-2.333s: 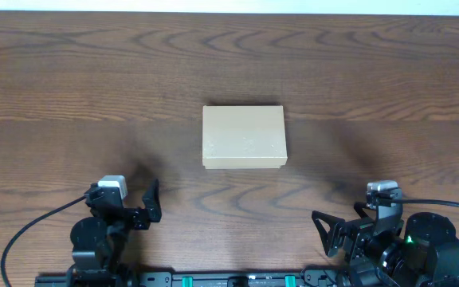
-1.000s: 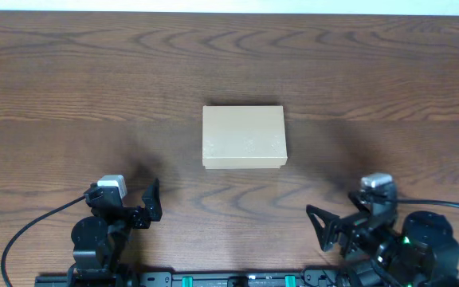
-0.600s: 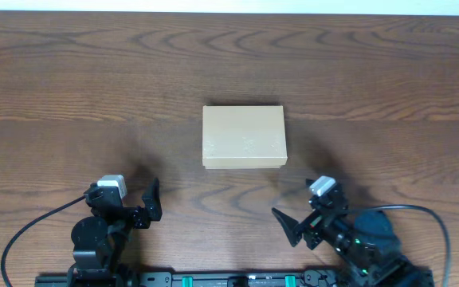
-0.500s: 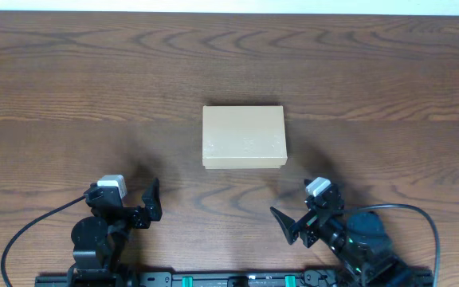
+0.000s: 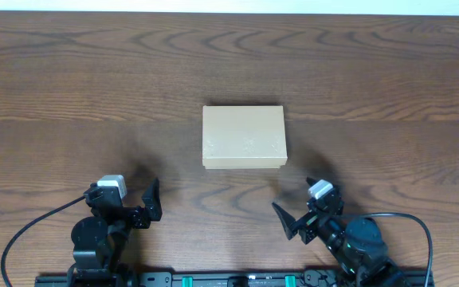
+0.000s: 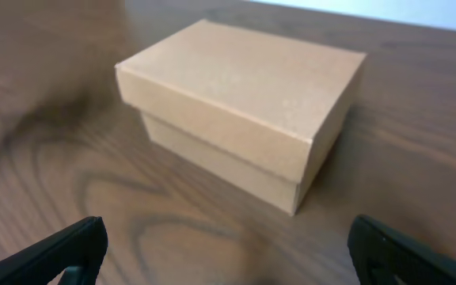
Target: Pack container
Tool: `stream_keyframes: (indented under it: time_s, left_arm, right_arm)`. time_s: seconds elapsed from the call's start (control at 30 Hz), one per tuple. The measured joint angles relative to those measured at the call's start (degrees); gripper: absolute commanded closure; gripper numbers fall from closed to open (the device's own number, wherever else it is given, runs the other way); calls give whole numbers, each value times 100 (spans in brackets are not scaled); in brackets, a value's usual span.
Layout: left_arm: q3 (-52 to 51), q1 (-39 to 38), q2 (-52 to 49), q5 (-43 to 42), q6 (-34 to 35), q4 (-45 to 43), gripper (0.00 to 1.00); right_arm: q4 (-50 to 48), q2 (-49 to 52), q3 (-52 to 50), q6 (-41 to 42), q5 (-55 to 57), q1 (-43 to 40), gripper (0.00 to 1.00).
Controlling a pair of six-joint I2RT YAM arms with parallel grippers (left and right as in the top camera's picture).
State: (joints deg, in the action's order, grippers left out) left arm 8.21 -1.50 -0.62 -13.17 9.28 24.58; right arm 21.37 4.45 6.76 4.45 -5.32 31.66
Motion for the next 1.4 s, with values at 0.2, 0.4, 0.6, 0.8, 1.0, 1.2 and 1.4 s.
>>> stream_keyframes:
  time_s: [0.2, 0.4, 0.6, 0.8, 1.0, 1.2, 1.4]
  left_arm:
    - [0, 0, 0, -2, -2, 0, 5]
    - [0, 0, 0, -2, -2, 0, 5]
    - [0, 0, 0, -2, 0, 0, 5]
    - [0, 0, 0, 0, 0, 0, 5]
    - [0, 0, 0, -2, 0, 0, 5]
    - [0, 0, 0, -2, 0, 0, 5]
    - [0, 0, 0, -2, 0, 0, 5]
  right_arm:
    - [-4, -323, 0, -2, 4, -33, 1]
    - [-7, -356, 0, -2, 4, -33, 1]
    - [-4, -356, 0, -2, 4, -37, 1]
    - [-4, -356, 0, -15, 4, -37, 1]
    - [-4, -356, 0, -17, 4, -37, 1]
    - [-4, -356, 0, -17, 4, -37, 1]
    - [-4, -356, 0, -20, 4, -37, 1]
